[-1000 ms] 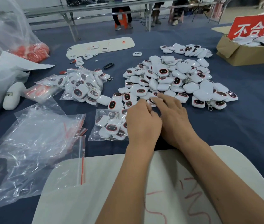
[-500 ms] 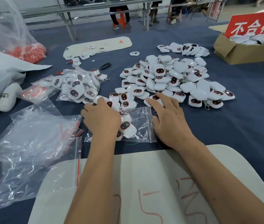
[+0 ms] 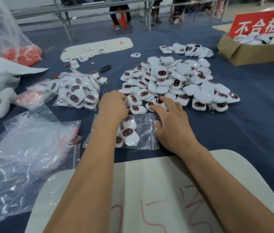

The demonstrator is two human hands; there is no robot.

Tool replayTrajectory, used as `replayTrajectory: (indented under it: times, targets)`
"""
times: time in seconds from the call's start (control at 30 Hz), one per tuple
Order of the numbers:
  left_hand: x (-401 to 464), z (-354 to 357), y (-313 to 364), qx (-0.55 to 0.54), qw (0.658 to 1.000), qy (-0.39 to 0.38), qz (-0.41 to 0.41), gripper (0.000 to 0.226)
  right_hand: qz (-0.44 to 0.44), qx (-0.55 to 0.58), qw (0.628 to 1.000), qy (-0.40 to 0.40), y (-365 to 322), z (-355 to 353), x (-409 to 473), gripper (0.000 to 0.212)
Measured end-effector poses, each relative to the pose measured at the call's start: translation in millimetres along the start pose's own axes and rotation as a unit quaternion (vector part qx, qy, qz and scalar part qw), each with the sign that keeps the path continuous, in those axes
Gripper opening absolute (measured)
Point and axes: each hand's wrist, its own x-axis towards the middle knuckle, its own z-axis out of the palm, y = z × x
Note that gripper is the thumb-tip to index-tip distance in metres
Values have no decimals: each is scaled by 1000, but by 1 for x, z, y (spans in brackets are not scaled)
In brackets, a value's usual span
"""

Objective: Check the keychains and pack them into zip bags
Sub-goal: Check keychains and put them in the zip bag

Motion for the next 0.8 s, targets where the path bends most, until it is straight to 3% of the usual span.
replayTrajectory:
  times: [0.13,0.33,0.53,0.63,0.8]
  targets:
    - [-9,15,24,-36,999,16,-2,11,7,8,1000,13,-1,-1,1,54]
    - [-33,41,64,-126,990,54,-32,36,9,42,998,55,7,1,2,49]
    - [-44,38,47,-224,970,95,-20,21,27,78,993,89,8,3,3,36]
    - [-54,37,47,-288,952,103,-26,33,35,123,983,134,5,-3,3,33]
    - [-70,56,71,-304,950,61,24,13,66,208,953,211,5,-12,-2,37]
